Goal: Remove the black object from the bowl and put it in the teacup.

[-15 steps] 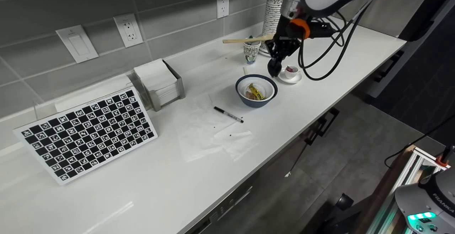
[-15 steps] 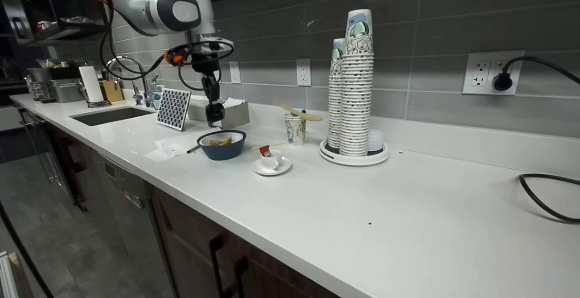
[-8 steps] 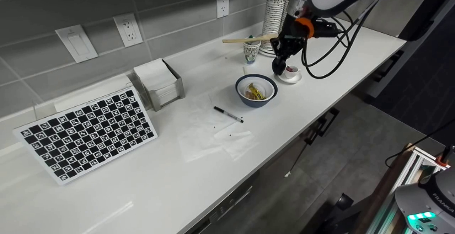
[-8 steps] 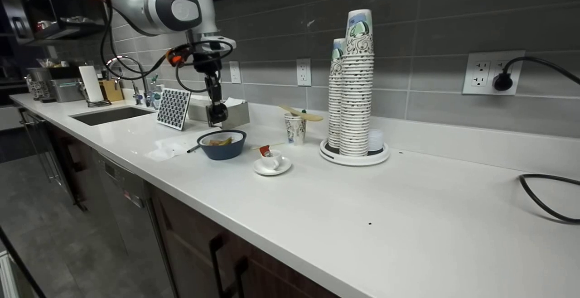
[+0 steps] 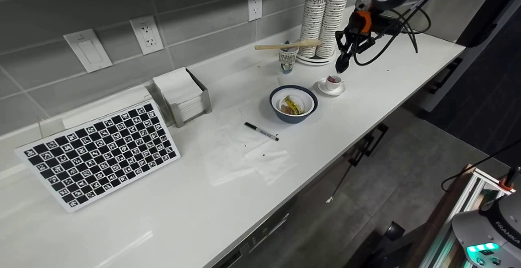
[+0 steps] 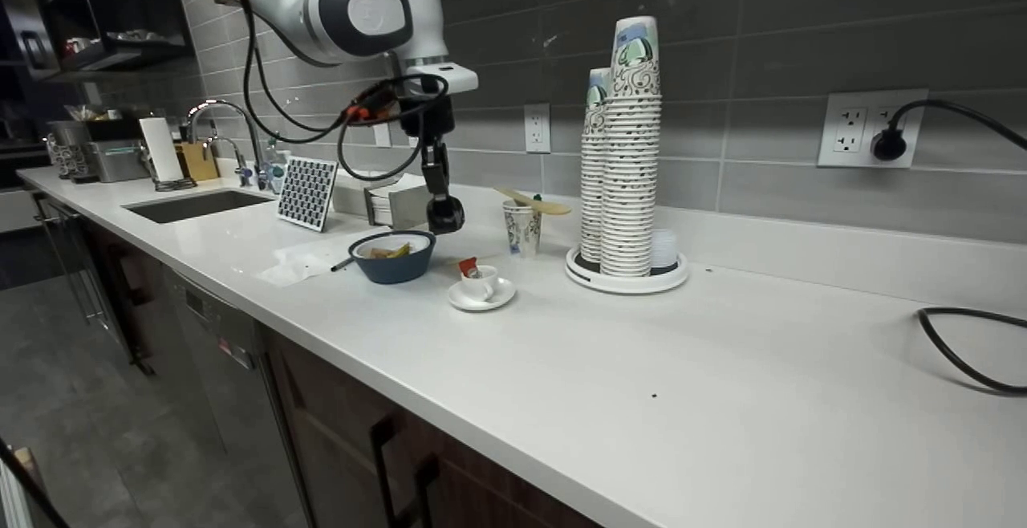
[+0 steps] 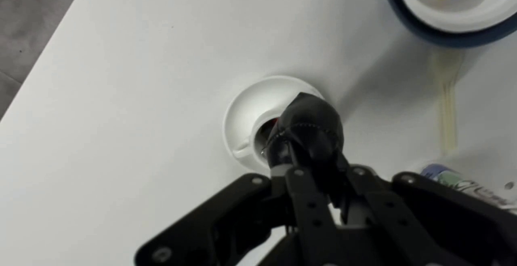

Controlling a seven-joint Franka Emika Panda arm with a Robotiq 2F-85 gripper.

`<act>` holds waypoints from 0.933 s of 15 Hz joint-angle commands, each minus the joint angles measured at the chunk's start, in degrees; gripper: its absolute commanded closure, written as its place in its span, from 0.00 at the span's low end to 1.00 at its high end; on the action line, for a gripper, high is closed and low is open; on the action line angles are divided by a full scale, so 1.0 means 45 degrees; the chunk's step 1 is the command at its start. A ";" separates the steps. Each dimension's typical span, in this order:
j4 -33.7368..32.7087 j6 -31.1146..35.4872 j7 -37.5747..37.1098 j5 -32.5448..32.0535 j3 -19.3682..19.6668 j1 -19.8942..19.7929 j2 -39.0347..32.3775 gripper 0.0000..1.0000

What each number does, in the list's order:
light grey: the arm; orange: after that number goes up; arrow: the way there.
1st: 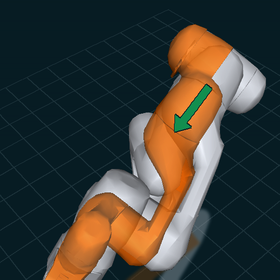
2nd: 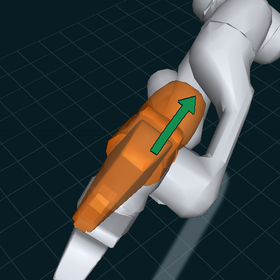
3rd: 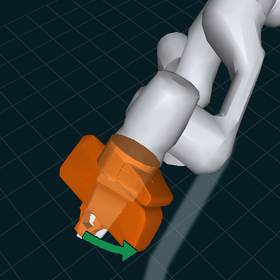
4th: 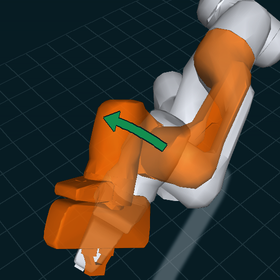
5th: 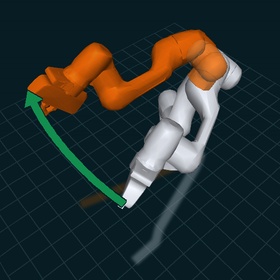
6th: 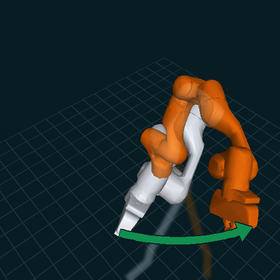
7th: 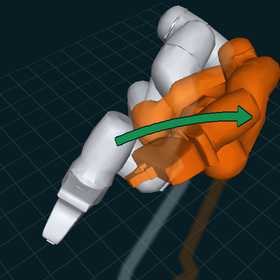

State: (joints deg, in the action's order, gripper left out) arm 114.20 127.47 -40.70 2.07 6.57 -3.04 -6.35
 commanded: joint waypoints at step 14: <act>-0.1942 0.0124 -0.5879 -0.0209 0.0567 0.0088 -0.2921 0.96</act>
State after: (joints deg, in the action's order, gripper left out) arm 107.57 130.20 -64.84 1.67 8.54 -3.51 -18.13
